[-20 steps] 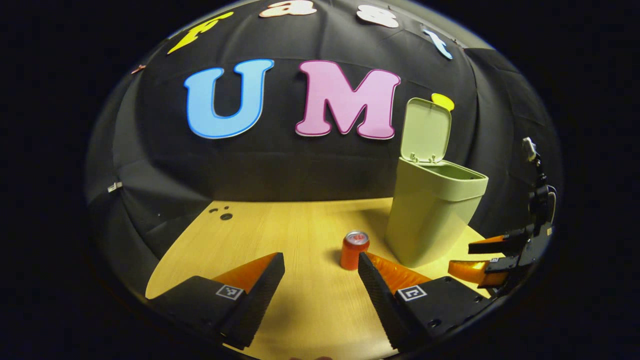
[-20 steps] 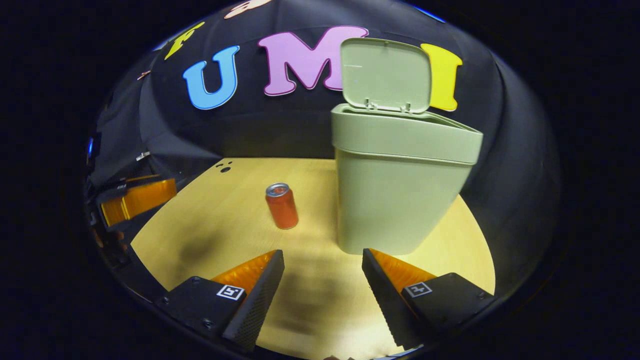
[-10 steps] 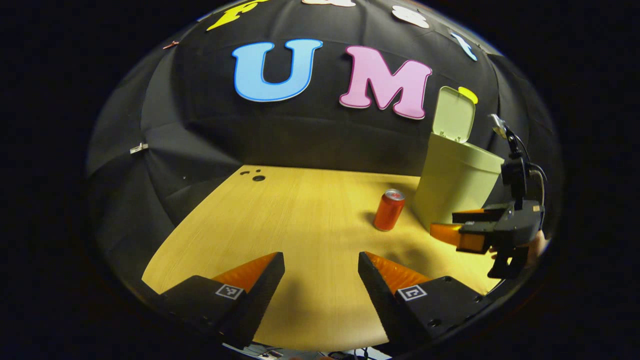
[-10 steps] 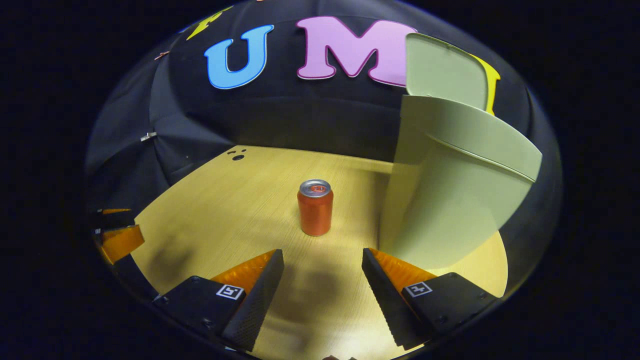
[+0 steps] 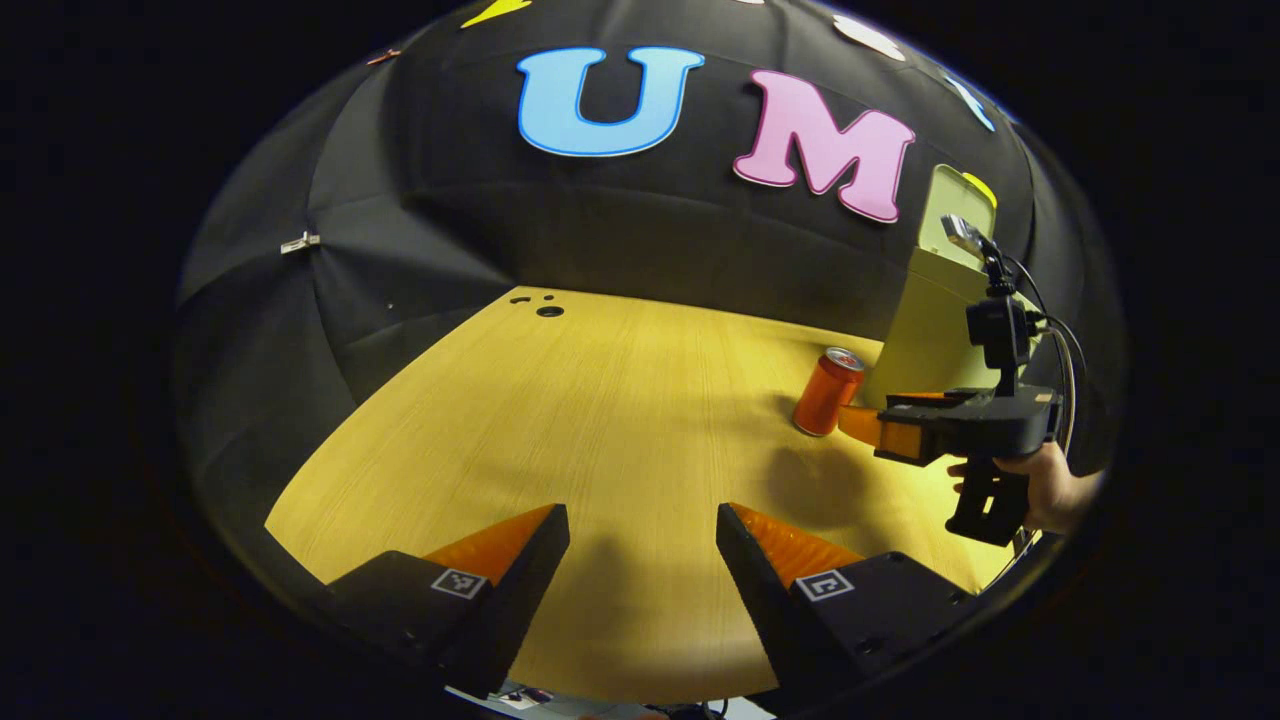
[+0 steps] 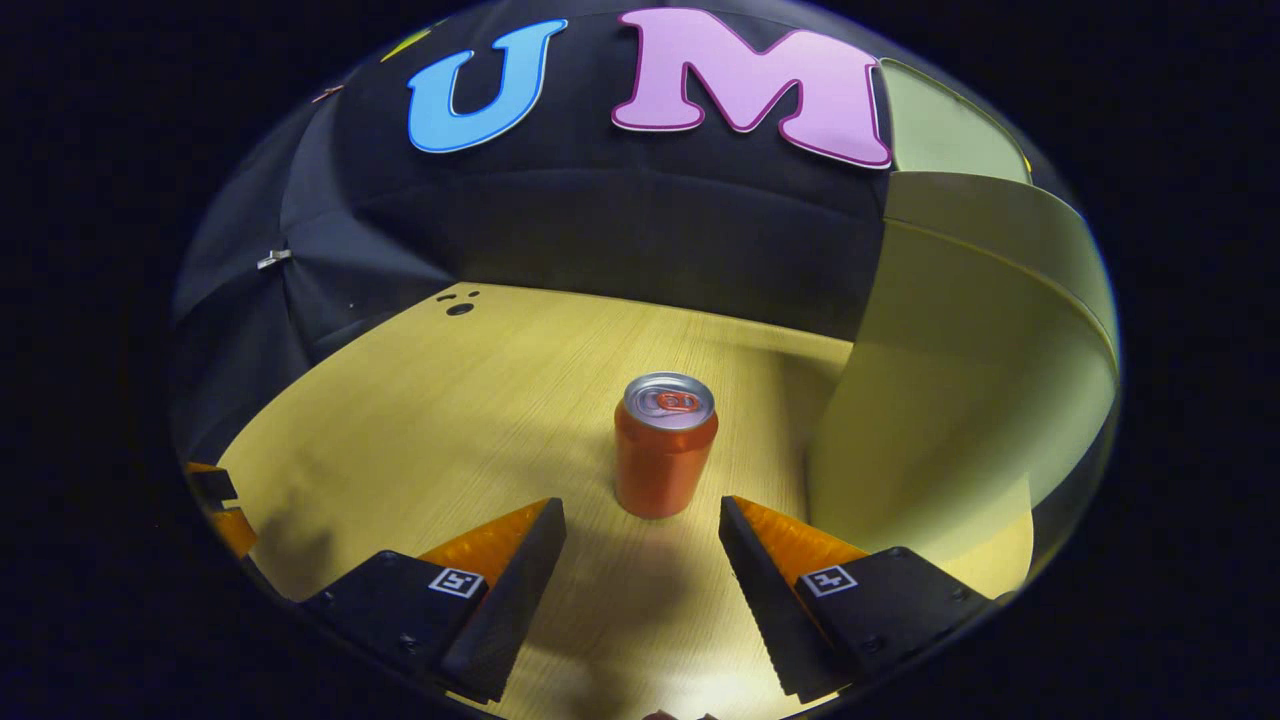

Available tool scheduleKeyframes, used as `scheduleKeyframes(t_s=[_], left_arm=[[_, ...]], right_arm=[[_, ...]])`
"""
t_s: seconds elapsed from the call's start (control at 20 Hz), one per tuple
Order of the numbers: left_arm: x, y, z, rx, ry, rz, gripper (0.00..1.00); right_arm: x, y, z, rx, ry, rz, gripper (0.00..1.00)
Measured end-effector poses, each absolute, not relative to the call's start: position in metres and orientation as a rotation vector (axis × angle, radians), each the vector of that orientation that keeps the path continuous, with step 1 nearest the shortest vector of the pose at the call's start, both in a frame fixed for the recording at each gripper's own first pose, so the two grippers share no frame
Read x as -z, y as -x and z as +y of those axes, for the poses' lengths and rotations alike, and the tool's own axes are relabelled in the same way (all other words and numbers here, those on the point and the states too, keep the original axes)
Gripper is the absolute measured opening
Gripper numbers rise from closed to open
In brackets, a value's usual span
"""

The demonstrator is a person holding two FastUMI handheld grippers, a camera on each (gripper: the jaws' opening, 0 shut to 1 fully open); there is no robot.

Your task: Press the lid of the desktop garbage bin to open it, pick up the crumpled paper on the desktop and throw it into the bin, then pick up the pop can on the desktop and drop it into the bin, and finally close the garbage bin lid.

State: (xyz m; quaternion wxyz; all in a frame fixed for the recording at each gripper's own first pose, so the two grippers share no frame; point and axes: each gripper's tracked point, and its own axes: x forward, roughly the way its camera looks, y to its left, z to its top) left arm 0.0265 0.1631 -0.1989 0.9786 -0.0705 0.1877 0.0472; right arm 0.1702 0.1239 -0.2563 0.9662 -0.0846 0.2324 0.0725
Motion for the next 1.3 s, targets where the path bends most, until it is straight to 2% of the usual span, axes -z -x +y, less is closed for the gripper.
scheduleKeyframes(t_s=[0.4,1.1,1.15,1.2,1.3], left_arm=[[0.209,-0.06,0.197,-0.184,0.236,0.399,0.96],[0.215,-0.07,0.183,-0.203,0.196,0.433,0.96],[0.214,-0.071,0.181,-0.203,0.193,0.431,0.96],[0.212,-0.071,0.179,-0.203,0.19,0.429,0.96],[0.209,-0.071,0.174,-0.199,0.186,0.427,0.96]], right_arm=[[0.271,-0.216,0.122,-0.123,0.16,0.47,0.98],[0.288,-0.25,0.126,-0.141,0.136,0.491,0.98],[0.286,-0.251,0.125,-0.141,0.136,0.487,0.97],[0.286,-0.249,0.125,-0.147,0.136,0.488,0.84],[0.287,-0.248,0.126,-0.163,0.141,0.498,0.84]])
